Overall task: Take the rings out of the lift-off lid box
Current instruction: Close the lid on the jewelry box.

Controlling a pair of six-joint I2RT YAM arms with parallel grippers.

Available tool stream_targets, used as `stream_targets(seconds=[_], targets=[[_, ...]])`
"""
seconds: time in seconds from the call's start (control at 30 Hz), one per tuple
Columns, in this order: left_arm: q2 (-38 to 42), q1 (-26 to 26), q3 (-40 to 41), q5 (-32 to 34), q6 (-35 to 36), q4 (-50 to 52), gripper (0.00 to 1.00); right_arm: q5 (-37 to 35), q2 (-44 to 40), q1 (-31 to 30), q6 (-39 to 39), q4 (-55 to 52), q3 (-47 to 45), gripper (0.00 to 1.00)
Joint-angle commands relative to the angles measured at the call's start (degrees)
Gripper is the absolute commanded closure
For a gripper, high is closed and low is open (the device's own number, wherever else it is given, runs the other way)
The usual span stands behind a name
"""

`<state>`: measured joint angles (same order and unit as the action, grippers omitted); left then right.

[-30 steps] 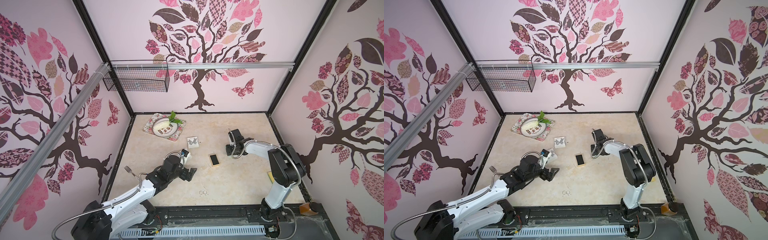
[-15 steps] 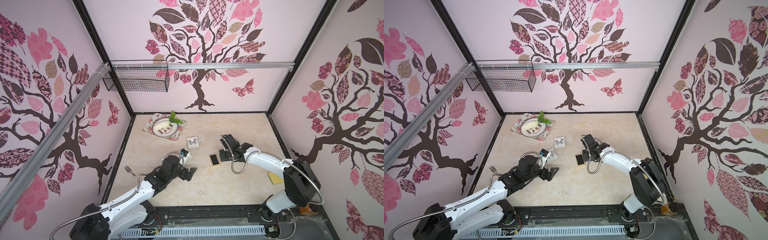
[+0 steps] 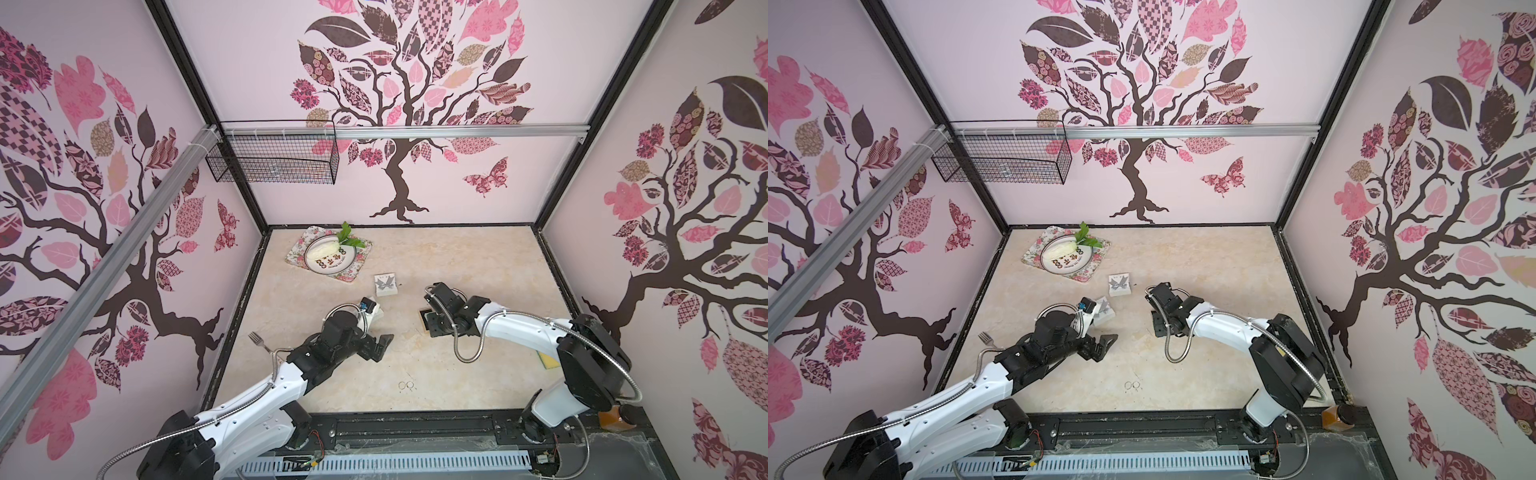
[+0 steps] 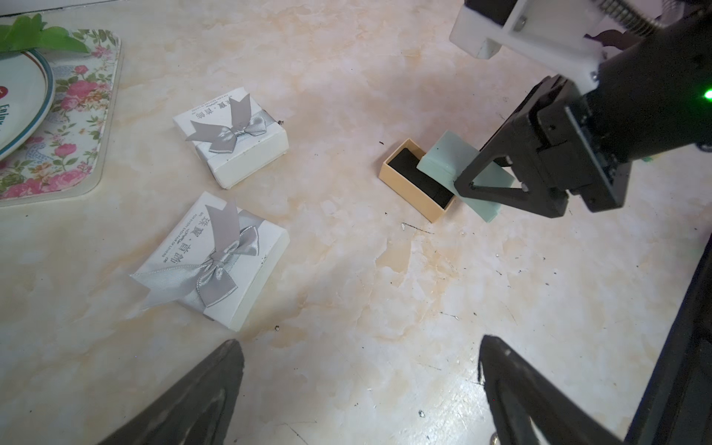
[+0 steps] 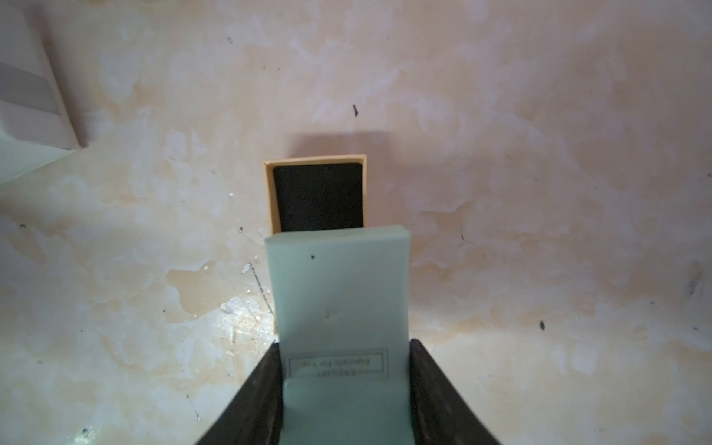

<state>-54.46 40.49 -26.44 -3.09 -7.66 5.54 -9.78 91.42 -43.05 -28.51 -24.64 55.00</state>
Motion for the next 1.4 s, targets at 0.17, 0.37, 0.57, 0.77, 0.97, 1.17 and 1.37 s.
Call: stream_targets(seconds=[0.17,0.37,0.57,0.77,0.97,1.17,1.37], targets=[[0.41,-0.23,1.57,-0.19,0.32,-1.62,0.02,-2.57,2.36,-0.47,-2.78,0.56,3.04,0.49],[0.46,-0.15,1.65,-0.16,0.37,-1.66,0.02,-2.71,2.52,-0.57,-2.64,0.45,4.22,0.49],[0.06,-0.18,1.65,-0.24,0.36,-1.76,0.02,-2.72,4.61,-0.55,-2.34,0.64,5.78,0.49],[0.23,-0.2,1.65,-0.14,0.45,-1.72,0.02,-2.89,6.57,-0.55,-2.31,0.91,6.81,0.49],[0.4,-0.21,1.73,-0.09,0.38,-1.67,0.02,-3.48,7.09,-0.6,-2.49,1.18,6.79,0.49],[0.4,-0.17,1.83,-0.09,0.39,-1.67,0.02,-3.75,6.54,-0.6,-2.4,1.42,6.71,0.49],[0.44,-0.21,1.91,-0.16,0.44,-1.83,0.02,-3.77,6.91,-0.58,-2.07,1.61,7.22,0.49]])
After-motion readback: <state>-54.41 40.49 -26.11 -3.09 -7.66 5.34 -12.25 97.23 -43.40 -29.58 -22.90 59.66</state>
